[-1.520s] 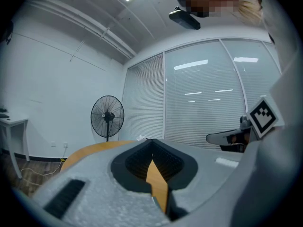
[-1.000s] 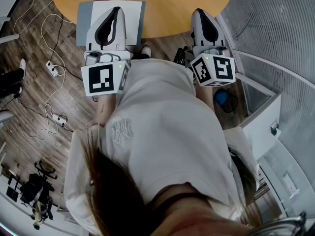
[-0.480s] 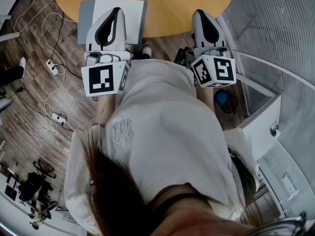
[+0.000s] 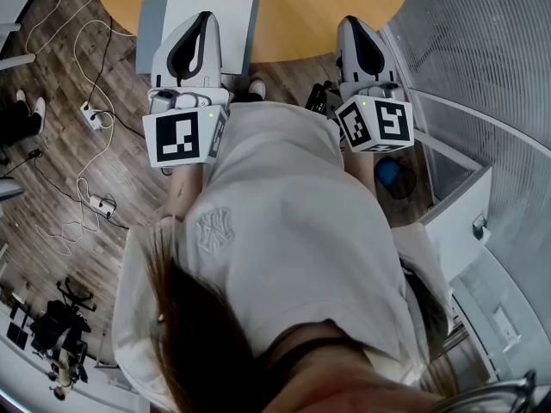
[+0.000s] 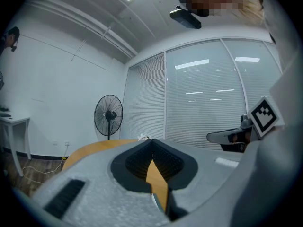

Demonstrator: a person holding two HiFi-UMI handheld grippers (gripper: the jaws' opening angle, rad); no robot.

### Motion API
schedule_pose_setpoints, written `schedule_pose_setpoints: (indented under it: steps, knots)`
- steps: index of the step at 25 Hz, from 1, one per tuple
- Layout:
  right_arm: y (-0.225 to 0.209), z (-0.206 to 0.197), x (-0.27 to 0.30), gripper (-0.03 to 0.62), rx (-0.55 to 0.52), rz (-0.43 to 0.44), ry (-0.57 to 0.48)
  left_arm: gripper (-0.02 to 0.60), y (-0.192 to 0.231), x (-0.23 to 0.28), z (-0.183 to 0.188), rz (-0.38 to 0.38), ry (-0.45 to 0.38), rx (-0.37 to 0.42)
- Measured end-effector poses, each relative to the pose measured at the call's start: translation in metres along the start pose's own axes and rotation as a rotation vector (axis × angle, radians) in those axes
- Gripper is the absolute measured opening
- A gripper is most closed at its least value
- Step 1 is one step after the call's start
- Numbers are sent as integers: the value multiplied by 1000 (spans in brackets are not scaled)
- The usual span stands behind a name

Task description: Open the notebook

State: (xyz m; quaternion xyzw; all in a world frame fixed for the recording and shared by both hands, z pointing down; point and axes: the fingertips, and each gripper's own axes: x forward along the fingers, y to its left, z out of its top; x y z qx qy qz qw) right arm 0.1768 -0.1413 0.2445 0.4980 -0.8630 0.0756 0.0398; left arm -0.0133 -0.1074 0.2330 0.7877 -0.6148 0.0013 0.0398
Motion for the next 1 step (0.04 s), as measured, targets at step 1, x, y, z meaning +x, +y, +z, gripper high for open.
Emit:
schedule_pose_setpoints:
  steps: [1]
  knots:
    - [0,0,-1,0,0,0,-1,17,-1,0,0,-1,0,-1]
